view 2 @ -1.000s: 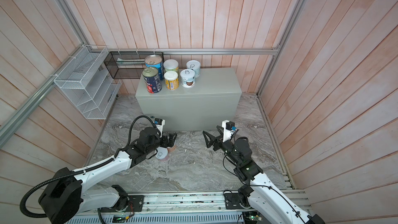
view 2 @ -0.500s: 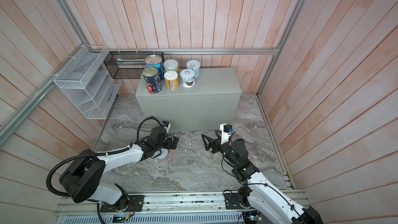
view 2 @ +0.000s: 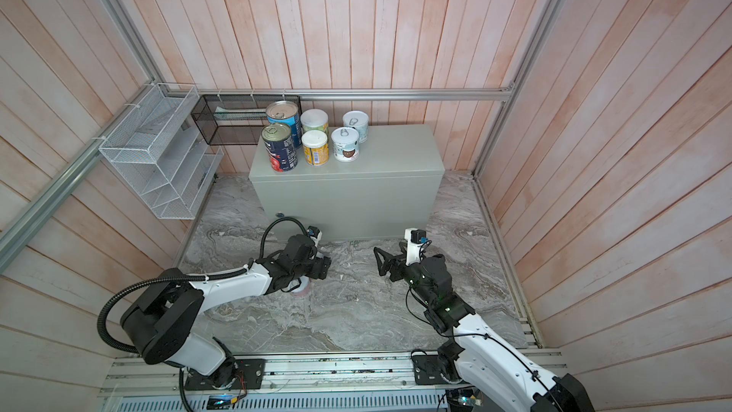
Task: Place and organize the canned foods onto the counter
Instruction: 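Withdraw the right gripper while the left gripper lowers onto the orange-labelled floor can, then close the left gripper on the orange-labelled can and lift it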
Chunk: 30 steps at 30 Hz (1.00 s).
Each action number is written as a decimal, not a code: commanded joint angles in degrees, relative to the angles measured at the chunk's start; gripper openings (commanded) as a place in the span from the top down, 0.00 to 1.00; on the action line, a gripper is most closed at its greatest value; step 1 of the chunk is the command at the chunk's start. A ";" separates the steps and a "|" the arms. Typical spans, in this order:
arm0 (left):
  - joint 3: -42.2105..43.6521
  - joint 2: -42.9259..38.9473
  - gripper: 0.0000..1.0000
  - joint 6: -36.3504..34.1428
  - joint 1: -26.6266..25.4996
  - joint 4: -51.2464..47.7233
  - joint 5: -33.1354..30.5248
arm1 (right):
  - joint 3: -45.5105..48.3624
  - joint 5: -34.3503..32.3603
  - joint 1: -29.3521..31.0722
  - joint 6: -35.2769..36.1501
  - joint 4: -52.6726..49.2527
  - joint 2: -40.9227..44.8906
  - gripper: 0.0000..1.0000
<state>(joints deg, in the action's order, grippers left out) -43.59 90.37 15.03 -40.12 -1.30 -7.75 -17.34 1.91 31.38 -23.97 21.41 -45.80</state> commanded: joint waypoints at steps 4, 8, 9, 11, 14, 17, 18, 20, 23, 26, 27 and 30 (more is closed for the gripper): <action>-4.33 4.05 0.14 -3.36 -2.91 -3.84 -5.11 | -3.27 -2.99 0.35 2.15 -3.27 -0.78 0.05; -5.42 5.03 0.14 -4.10 -4.31 -4.79 -6.67 | -3.28 -3.56 0.31 2.02 -3.72 -0.78 0.05; -5.67 5.12 0.16 -4.10 -4.52 -5.08 -6.75 | -3.26 -3.51 0.35 2.00 -3.83 -0.78 0.05; -5.80 5.04 0.17 -4.01 -4.69 -5.37 -6.84 | -3.14 -3.79 0.35 2.08 -3.94 -0.78 0.05; -6.65 4.87 0.20 -3.93 -4.88 -7.21 -6.71 | -3.34 -4.04 0.35 2.00 -4.14 -1.02 0.05; -7.18 3.99 0.21 -3.85 -5.31 -8.90 -7.49 | -3.74 -4.11 0.33 2.02 -4.32 -1.48 0.05; -7.29 3.74 0.21 -3.86 -5.53 -9.56 -7.66 | -3.90 -4.11 0.35 1.98 -4.36 -1.78 0.05; -7.38 2.88 0.22 -3.65 -5.67 -10.58 -7.98 | -4.12 -4.02 0.28 1.76 -4.13 -2.32 0.05; -7.36 1.77 0.25 -3.28 -5.80 -11.75 -7.98 | -4.35 -3.78 0.35 1.60 -3.83 -2.98 0.05; -7.47 1.25 0.24 -2.73 -5.90 -13.10 -7.98 | -4.54 -3.60 0.30 1.55 -3.72 -3.31 0.05; -7.43 1.16 0.22 -2.39 -5.93 -13.51 -8.06 | -4.54 -3.56 0.33 1.49 -3.65 -3.31 0.05; -7.62 1.04 0.22 -1.72 -5.96 -14.72 -7.91 | -4.39 -3.40 0.33 1.55 -3.41 -3.33 0.06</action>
<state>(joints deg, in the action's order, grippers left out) -49.45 93.17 12.05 -45.82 -14.11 -14.04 -20.21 -1.30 31.38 -22.52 17.96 -48.97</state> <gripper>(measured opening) 0.783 0.946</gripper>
